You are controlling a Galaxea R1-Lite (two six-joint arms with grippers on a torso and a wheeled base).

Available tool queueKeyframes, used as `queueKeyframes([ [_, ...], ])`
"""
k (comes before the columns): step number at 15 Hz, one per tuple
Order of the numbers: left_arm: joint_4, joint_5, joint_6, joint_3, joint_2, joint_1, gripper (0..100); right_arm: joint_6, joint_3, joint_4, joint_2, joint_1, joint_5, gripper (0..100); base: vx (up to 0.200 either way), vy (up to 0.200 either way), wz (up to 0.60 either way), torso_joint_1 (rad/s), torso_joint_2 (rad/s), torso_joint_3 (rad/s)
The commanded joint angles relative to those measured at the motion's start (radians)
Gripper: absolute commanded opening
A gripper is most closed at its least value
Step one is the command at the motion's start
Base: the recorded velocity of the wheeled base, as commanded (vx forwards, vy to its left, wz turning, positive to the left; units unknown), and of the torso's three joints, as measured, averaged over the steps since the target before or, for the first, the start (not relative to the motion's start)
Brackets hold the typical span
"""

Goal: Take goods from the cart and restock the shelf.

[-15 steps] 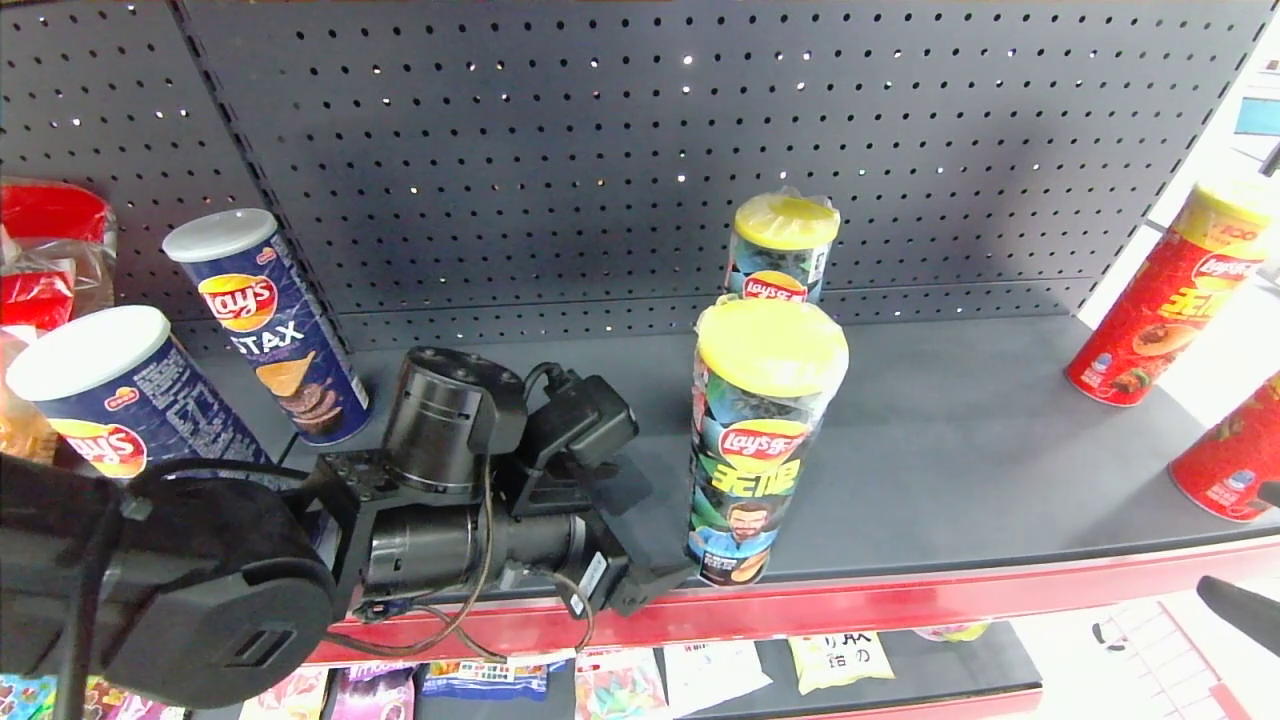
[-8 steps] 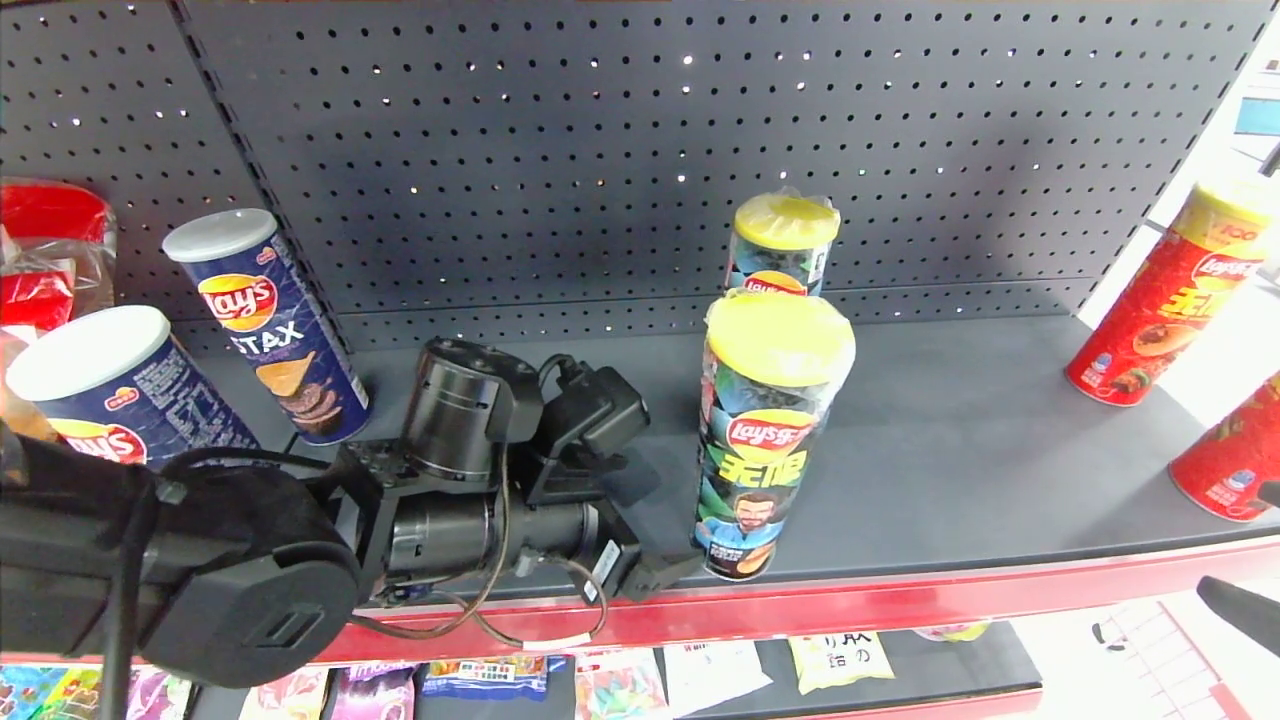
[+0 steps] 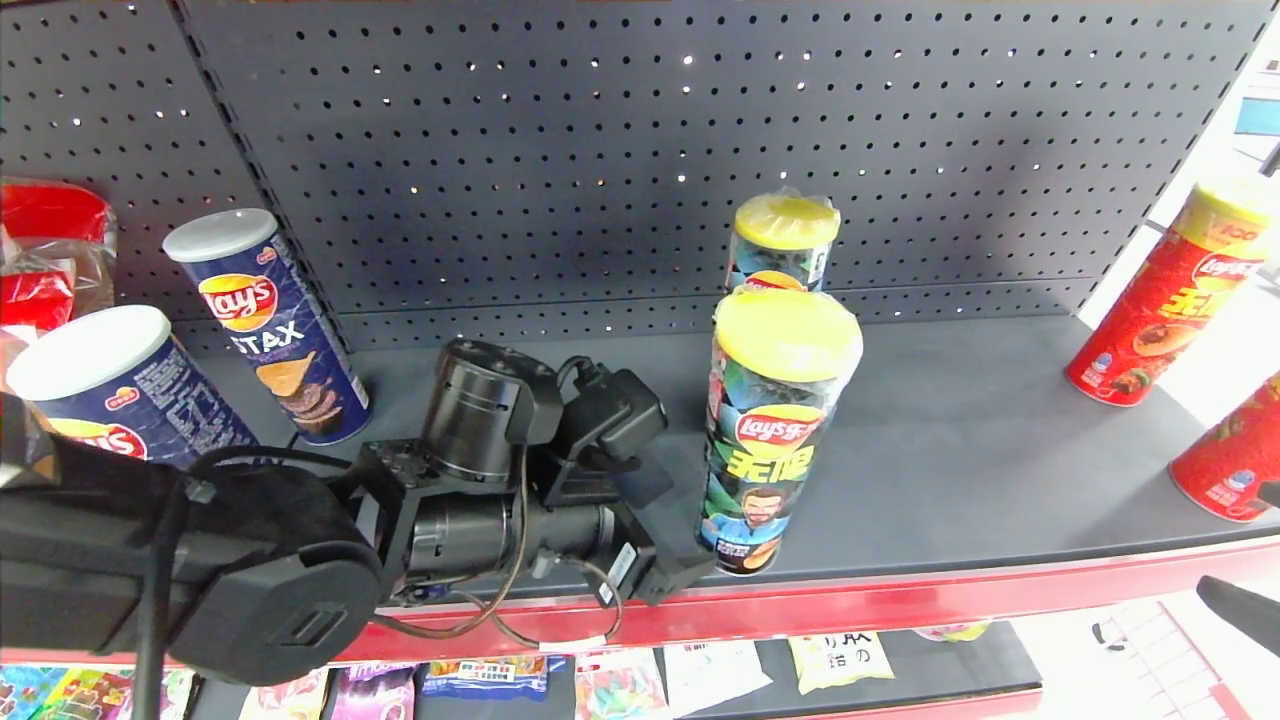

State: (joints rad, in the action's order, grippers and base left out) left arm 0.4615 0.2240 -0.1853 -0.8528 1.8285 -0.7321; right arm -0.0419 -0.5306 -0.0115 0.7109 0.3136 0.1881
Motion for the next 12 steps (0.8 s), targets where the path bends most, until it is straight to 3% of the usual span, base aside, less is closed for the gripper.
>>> queueKeyframes([
  [1,0.000,0.000,0.000,-0.014,0.011,0.000,100,0.000,0.000,-0.001,0.002,0.001,0.001,100,0.000,0.000,0.00,0.000,0.00,0.000],
  [7,0.000,0.000,0.000,0.046,-0.025,0.026,100,0.000,0.000,0.001,0.001,-0.005,0.001,100,0.000,0.000,0.00,0.000,0.00,0.000],
  [12,0.000,-0.025,0.000,0.043,-0.018,0.043,100,0.020,-0.002,0.001,0.001,-0.014,0.001,100,0.000,0.000,0.00,0.000,0.00,0.000],
])
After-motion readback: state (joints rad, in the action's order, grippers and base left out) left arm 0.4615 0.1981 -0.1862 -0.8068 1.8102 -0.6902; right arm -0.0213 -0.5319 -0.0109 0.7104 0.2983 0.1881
